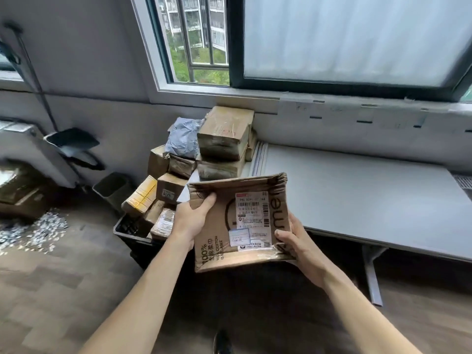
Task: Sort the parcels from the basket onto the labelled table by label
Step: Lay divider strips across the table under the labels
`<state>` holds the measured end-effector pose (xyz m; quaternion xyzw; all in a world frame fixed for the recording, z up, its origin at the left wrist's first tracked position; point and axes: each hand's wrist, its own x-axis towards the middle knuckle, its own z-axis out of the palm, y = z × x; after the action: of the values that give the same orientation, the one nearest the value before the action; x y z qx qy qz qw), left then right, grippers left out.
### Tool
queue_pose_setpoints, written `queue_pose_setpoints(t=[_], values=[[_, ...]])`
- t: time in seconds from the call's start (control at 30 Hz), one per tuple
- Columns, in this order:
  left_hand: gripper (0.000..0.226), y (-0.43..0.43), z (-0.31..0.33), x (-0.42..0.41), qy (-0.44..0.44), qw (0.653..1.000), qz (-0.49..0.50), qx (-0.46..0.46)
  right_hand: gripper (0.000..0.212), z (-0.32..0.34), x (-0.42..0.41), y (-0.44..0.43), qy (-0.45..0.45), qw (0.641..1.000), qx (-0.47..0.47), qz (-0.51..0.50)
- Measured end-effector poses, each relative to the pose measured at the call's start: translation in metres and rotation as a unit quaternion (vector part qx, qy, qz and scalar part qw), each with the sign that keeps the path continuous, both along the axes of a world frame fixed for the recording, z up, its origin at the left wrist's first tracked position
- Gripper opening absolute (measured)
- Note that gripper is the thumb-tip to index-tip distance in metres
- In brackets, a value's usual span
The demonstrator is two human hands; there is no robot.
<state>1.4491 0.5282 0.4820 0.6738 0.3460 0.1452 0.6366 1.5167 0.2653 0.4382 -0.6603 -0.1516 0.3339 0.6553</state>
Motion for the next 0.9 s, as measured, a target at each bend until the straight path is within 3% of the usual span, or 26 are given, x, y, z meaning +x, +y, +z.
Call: queue_pose_setpoints(t=[0.13,0.3,0.4,0.47,0.53,0.67,0.9], values=[[0.031,0.056,0.019,0.056,-0.021,1.0,-0.002,-0.012,0.061,0.014,0.043,0.069,0.016,0.998,0.008,-0.053],[0.063,0.119,0.046,0.118,-0.03,0.998,-0.051,-0.006,0.034,0.038,0.104,0.128,0.032,0.993,0.011,-0.114],[0.047,0.142,0.058,0.149,-0.07,0.991,-0.107,-0.027,0.021,0.057,0.146,0.153,0.041,0.988,0.026,-0.149],[0.033,0.154,0.063,0.169,-0.085,0.981,-0.174,-0.018,0.03,0.067,0.173,0.166,0.056,0.985,0.051,-0.155],[0.043,0.162,0.068,0.188,-0.096,0.973,-0.209,0.002,0.034,0.077,0.196,0.179,0.059,0.983,0.076,-0.155],[0.04,0.176,0.081,0.229,-0.123,0.977,-0.176,0.007,0.026,0.091,0.238,0.199,0.023,0.982,0.104,-0.154],[0.054,0.202,0.1,0.302,-0.125,0.981,-0.145,0.013,0.044,0.108,0.305,0.225,0.008,0.98,0.125,-0.153]])
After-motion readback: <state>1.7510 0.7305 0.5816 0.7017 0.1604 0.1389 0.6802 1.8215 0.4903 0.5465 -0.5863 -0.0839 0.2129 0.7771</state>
